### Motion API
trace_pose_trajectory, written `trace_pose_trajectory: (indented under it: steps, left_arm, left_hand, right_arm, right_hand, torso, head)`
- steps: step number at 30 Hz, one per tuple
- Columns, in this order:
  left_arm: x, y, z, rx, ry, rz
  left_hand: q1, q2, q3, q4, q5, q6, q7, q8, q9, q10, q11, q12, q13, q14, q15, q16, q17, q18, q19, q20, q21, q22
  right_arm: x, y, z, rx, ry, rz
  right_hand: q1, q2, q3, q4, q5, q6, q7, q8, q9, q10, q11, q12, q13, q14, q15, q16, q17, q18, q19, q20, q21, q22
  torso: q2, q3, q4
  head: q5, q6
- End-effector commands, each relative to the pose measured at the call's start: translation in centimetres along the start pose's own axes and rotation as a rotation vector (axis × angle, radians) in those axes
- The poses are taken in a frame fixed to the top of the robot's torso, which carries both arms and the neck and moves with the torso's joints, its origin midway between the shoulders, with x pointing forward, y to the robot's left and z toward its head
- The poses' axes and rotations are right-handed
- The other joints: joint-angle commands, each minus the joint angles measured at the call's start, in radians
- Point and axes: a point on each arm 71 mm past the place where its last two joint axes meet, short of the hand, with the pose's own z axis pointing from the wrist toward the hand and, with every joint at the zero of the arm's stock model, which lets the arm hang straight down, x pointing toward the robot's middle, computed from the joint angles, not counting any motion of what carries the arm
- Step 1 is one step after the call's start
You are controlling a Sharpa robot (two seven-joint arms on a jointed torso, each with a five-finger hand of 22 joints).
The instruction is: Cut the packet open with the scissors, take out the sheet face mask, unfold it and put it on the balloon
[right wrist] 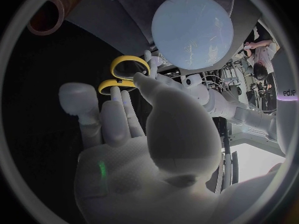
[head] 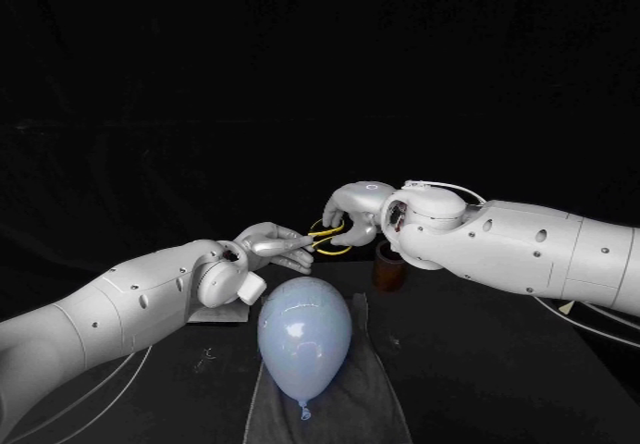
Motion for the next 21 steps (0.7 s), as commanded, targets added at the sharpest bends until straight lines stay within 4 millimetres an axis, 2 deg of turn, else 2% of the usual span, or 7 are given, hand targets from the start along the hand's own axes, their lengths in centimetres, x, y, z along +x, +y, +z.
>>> trace_pose_trajectory:
  steps: [1, 12, 21]
  left_arm:
    - [0.1, -0.5, 0.0, 0.023, 0.015, -0.002]
    - [0.5, -0.6, -0.1, 0.023, 0.036, -0.023]
    - [0.6, -0.6, -0.1, 0.025, 0.04, -0.03]
  left_hand:
    - [-0.001, 0.007, 0.092, -0.088, 0.004, 0.007, -0.001, 0.002, -0.001, 0.009, 0.0, 0.006, 0.001, 0.007, 0.001, 0.002, 0.001, 0.013, 0.006, 0.001, 0.004, 0.001]
    - [-0.004, 0.007, 0.094, -0.089, 0.004, 0.007, -0.001, 0.003, 0.0, 0.009, 0.0, 0.006, 0.002, 0.008, 0.001, 0.002, 0.002, 0.013, 0.006, 0.001, 0.005, 0.001]
    - [-0.005, 0.008, 0.095, -0.089, 0.004, 0.007, -0.001, 0.003, 0.001, 0.009, 0.0, 0.007, 0.002, 0.008, 0.001, 0.002, 0.002, 0.013, 0.006, 0.001, 0.005, 0.001]
  right_arm:
    - [0.3, -0.3, 0.3, 0.024, 0.016, -0.009]
    - [1.4, -0.3, 1.0, 0.026, 0.069, -0.023]
    - [2.4, -0.1, 1.0, 0.003, 0.139, -0.024]
  right_hand:
    - [-0.002, -0.001, -0.007, -0.001, 0.0, -0.009, 0.001, -0.009, -0.001, -0.02, 0.005, -0.009, -0.007, 0.024, 0.008, -0.002, -0.012, 0.003, -0.011, 0.008, -0.005, -0.007]
    - [0.008, 0.003, -0.009, -0.005, 0.003, -0.017, -0.006, -0.016, -0.002, -0.043, 0.005, -0.019, -0.009, 0.022, 0.004, 0.002, -0.014, 0.005, -0.014, 0.009, 0.0, 0.001]
    - [0.011, 0.012, -0.006, -0.003, 0.003, 0.003, -0.017, -0.009, 0.004, -0.028, -0.005, -0.007, -0.006, 0.029, -0.016, 0.023, 0.004, 0.003, -0.006, -0.003, 0.035, 0.039]
  torso:
    - [0.0, -0.0003, 0.0007]
    - [0.001, -0.0019, 0.0015]
    - [0.0, -0.0007, 0.0007]
  head:
    - [-0.002, 0.001]
    - [-0.006, -0.001]
    - [-0.005, -0.005]
